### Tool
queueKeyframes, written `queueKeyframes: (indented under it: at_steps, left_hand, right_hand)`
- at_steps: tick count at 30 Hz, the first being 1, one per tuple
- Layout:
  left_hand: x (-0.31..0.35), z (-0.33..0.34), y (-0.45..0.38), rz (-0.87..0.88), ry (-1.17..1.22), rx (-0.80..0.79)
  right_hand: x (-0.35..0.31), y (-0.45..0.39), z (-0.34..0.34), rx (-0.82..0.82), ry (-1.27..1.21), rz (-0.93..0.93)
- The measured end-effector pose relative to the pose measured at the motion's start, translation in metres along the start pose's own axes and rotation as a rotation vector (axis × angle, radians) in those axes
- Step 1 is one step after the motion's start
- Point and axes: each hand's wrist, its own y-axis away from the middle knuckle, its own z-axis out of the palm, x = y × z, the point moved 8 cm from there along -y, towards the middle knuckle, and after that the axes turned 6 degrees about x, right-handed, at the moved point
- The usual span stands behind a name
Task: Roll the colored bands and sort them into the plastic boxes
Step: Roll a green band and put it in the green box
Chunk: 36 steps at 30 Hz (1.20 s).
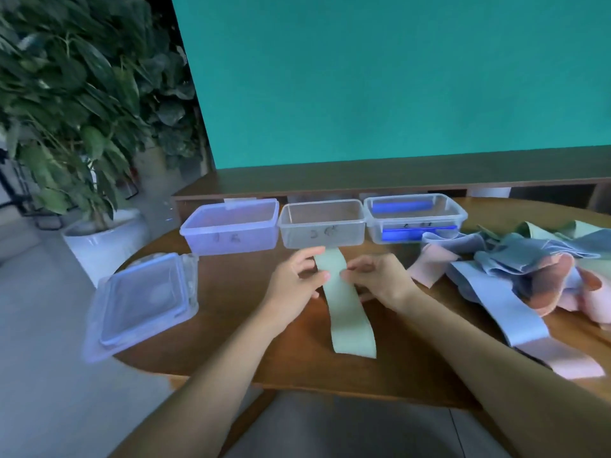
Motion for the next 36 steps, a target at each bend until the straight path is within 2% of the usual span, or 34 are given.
queueKeyframes:
  at_steps: [6, 11, 14, 16, 19, 23, 25, 31, 34, 36]
  left_hand:
    - [-0.031, 0.005, 0.000, 0.022, -0.158, 0.003]
    - [-0.021, -0.001, 0.011, 0.057, -0.274, 0.073]
    - [-0.008, -0.011, 0.026, 0.100, -0.292, 0.155]
    - [0.005, -0.007, 0.045, 0.192, -0.275, 0.097]
    - [0.020, 0.008, 0.073, 0.308, -0.234, -0.095]
    - [0.021, 0.024, 0.090, 0.323, -0.332, -0.277]
    - [0.020, 0.029, 0.093, 0.339, -0.394, -0.316]
    - [0.022, 0.031, 0.094, 0.421, -0.432, -0.259]
    - [0.026, 0.026, 0.094, 0.454, -0.416, -0.181]
    - [0.027, 0.021, 0.091, 0.390, -0.387, -0.123]
  right_hand:
    - [0.014, -0.005, -0.013, 0.168, 0.226, -0.176]
    - [0.010, 0.030, -0.022, 0.123, 0.325, -0.226]
    - [0.009, 0.059, -0.036, 0.082, 0.212, -0.206]
    - [0.005, 0.078, -0.040, 0.010, 0.129, -0.209]
    - [-0.003, 0.096, -0.034, -0.153, 0.162, -0.257]
    - [-0.003, 0.105, -0.028, -0.337, 0.321, -0.340]
    - [-0.003, 0.107, -0.027, -0.356, 0.362, -0.406]
    - [-0.006, 0.108, -0.024, -0.273, 0.384, -0.538]
    - [-0.006, 0.108, -0.025, -0.231, 0.354, -0.491]
    - [-0.008, 0.107, -0.027, -0.195, 0.292, -0.438]
